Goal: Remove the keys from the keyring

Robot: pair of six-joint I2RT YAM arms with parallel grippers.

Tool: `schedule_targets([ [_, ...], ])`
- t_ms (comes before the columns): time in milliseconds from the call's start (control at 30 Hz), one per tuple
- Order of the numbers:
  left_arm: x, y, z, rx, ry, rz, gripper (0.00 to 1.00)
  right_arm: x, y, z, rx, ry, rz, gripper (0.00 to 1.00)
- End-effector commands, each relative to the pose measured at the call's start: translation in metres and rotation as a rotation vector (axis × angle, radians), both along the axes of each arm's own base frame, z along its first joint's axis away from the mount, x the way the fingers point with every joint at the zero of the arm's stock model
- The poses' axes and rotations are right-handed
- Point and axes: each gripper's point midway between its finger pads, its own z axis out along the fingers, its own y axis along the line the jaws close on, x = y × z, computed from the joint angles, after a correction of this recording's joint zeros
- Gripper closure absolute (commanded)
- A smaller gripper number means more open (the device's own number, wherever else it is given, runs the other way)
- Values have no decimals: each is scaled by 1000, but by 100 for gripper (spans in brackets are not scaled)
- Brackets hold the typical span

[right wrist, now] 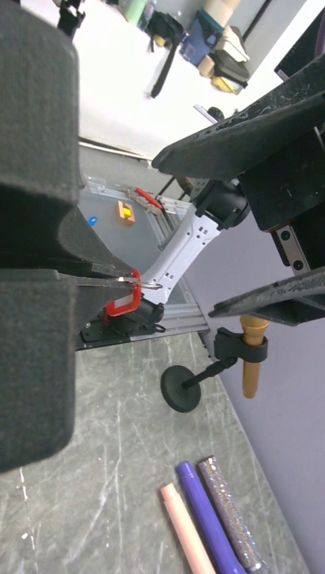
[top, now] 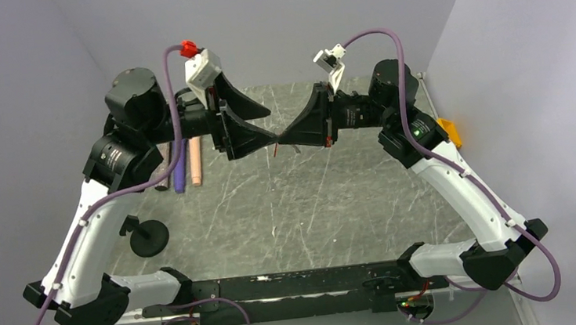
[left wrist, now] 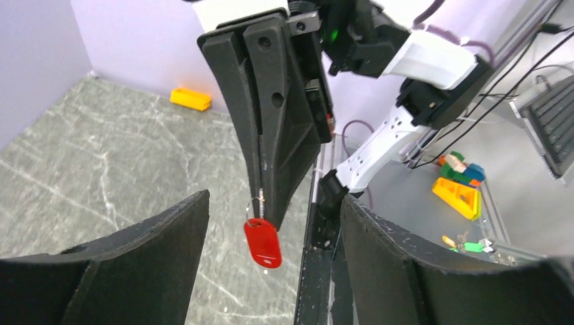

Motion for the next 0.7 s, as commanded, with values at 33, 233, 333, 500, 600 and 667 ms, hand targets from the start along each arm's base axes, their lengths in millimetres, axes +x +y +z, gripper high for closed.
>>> schedule_targets([
  [33, -20, 6, 42, -154, -6, -112, 26, 0, -3, 35, 115, -91, -42, 100],
  [233, -20, 11, 62, -241, 30, -155, 31, -2, 0, 53, 161, -104, 0, 100],
  [333, -18, 11, 65, -283, 53, -174, 34, -4, -1, 63, 182, -142, 3, 100],
  [500, -13, 14, 67, -339, 74, -164, 37, -7, -1, 74, 203, -162, 19, 100],
  [600, -11, 14, 65, -339, 83, -162, 40, -10, -3, 83, 230, -178, 22, 100],
  [667, -10, 14, 65, -341, 82, -157, 43, -11, -3, 87, 242, -187, 23, 100],
])
